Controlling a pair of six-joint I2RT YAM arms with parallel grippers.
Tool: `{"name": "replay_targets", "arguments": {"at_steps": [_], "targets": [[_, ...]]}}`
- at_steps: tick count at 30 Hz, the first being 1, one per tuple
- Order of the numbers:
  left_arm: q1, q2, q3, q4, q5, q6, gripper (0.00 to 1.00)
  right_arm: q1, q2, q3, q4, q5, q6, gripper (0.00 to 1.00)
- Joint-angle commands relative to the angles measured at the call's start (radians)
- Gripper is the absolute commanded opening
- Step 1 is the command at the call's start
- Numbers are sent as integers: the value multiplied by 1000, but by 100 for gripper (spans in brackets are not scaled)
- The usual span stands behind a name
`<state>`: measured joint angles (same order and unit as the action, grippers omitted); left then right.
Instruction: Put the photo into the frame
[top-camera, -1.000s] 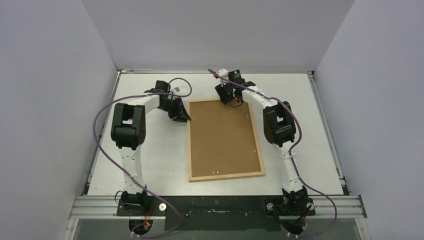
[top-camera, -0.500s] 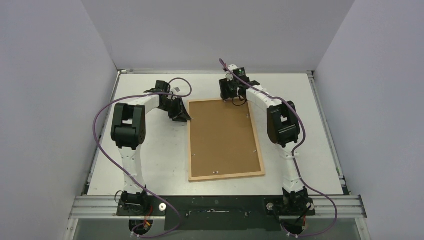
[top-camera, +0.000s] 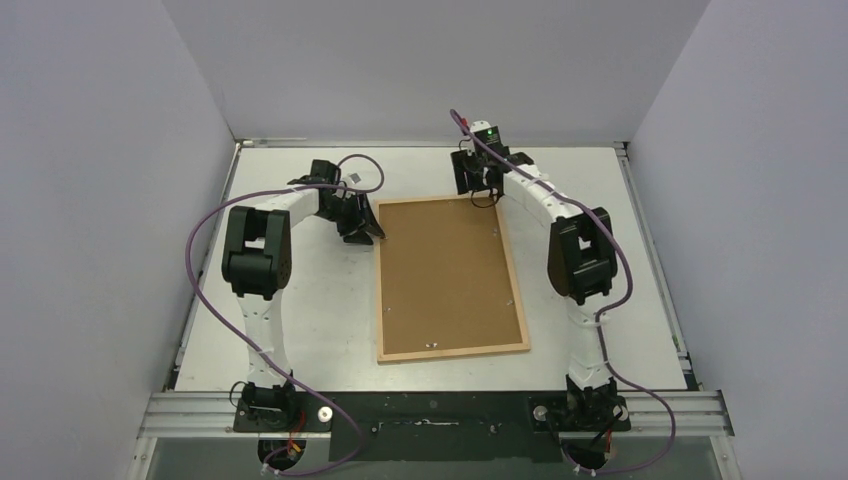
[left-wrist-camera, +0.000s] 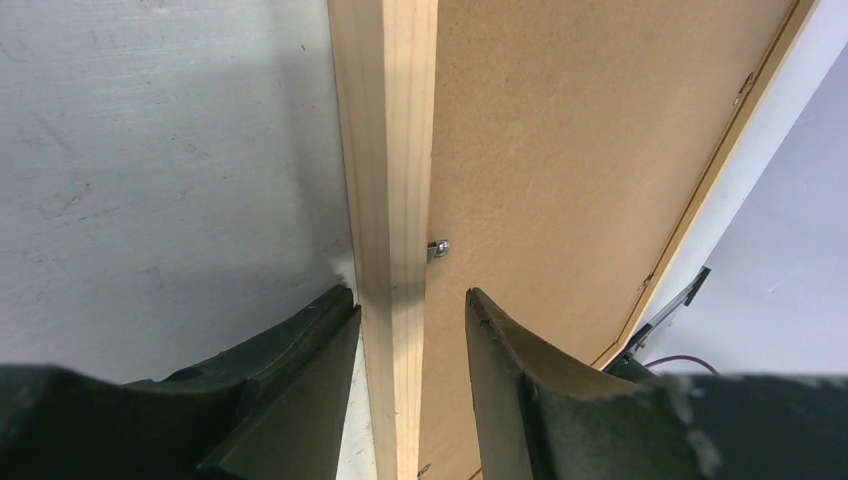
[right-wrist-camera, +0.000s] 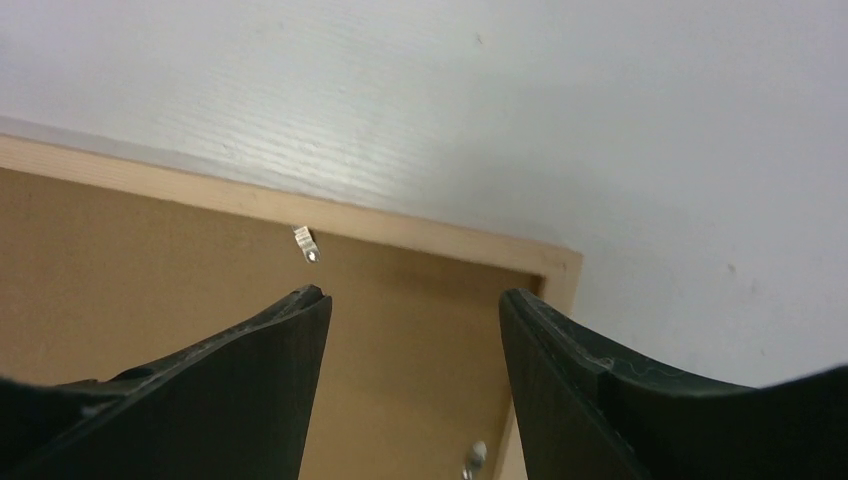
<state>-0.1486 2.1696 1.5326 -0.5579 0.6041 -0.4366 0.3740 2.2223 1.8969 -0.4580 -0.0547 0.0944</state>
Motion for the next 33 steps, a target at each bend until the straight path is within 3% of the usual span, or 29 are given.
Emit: {"name": "replay_targets", "arguments": {"at_steps": [1,12,33], "targets": [[23,-27,17,-32,-67,29,43,-13,-193,-114,-53,143,80,63],[28,-99,-36,-6,-74,18,45,-79,-311,-393,-144,223,230,61],[27,-128,-106,22,-60,3,45,-84,-174,-333,-130,100,292,59]]}}
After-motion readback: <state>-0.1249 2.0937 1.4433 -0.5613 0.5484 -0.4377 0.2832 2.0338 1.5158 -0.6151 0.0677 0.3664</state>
